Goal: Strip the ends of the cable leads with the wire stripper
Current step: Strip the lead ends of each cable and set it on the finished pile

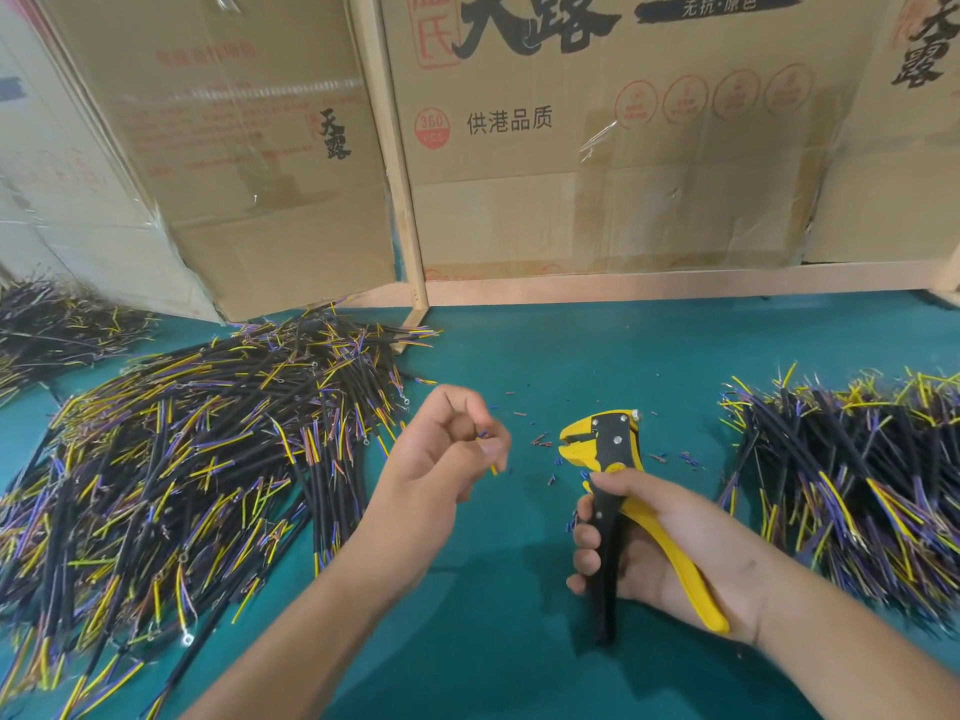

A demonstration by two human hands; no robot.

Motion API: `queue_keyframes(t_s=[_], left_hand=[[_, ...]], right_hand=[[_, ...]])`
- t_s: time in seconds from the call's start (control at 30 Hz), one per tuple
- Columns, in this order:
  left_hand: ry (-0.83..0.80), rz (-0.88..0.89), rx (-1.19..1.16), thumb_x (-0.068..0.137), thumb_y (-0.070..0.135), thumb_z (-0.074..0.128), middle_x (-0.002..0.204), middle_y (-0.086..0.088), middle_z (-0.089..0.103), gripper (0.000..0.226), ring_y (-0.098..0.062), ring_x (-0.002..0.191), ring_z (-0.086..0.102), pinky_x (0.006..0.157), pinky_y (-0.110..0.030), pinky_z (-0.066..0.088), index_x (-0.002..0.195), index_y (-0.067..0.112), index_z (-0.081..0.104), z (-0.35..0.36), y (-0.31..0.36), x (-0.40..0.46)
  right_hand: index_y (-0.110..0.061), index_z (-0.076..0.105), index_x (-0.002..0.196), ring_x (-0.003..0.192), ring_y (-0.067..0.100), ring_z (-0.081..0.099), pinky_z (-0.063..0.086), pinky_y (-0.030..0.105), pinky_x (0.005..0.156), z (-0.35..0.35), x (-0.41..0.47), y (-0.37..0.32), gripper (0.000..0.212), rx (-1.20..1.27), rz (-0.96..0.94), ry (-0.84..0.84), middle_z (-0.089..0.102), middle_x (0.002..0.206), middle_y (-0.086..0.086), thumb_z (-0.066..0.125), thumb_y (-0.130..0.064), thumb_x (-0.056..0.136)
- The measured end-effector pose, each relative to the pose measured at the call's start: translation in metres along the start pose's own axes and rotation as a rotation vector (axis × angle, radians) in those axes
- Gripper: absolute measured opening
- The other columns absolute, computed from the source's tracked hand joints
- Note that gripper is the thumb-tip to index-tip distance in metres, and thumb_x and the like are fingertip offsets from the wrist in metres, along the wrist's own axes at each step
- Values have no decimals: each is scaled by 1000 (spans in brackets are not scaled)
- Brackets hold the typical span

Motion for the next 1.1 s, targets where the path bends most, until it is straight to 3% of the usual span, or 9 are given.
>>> queue_keyframes(t_s=[0.2,0.33,0.47,0.67,0.8,0.93,1.1], left_hand=[[146,-23,19,84,13,44,83,9,62,28,-5,52,32,51,-16,30,85,40,51,-3,-7,3],[116,3,119,91,14,40,86,9,62,22,-5,56,36,58,-15,34,93,36,44,0,-5,1],[75,140,293,98,10,35,92,2,59,13,-2,75,46,72,-16,35,100,22,31,5,6,-4],[38,146,316,99,10,37,89,-4,61,19,-8,75,46,70,-18,35,96,26,26,2,8,-4],[-8,130,345,97,24,41,86,3,63,16,-20,81,48,71,-25,36,91,35,33,2,2,-2],[21,164,386,96,31,44,81,7,61,10,-36,78,50,68,-46,38,90,37,37,-1,2,-2],[54,217,438,96,28,46,78,5,61,11,-29,73,52,67,-46,40,91,37,41,-2,4,0]], right_hand=[[-3,69,79,63,33,55,53,53,76,-4,4,1,36,-7,2,28,55,73,16,86,-34,73],[-4,70,79,63,33,56,53,53,77,-4,4,1,35,-5,8,25,55,73,16,86,-34,72],[-3,70,82,65,33,56,52,53,80,-3,2,1,33,1,10,-6,56,75,16,83,-34,77],[-3,70,81,64,33,56,53,53,78,-2,1,1,34,1,7,5,56,75,16,85,-34,75],[-4,70,79,63,33,56,54,52,77,0,1,0,35,-10,0,9,55,74,15,86,-35,73],[-4,70,79,62,32,55,54,52,76,1,0,0,36,-7,-8,7,55,73,15,86,-35,71],[-3,70,78,61,32,56,53,52,75,1,2,0,35,-3,-15,0,55,72,16,86,-33,71]])
Point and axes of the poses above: each hand's wrist, its own x-axis towards the middle knuckle, its own z-axis out of the palm, y = z × x, the point moved 5 cm from there along x, towards the middle knuckle
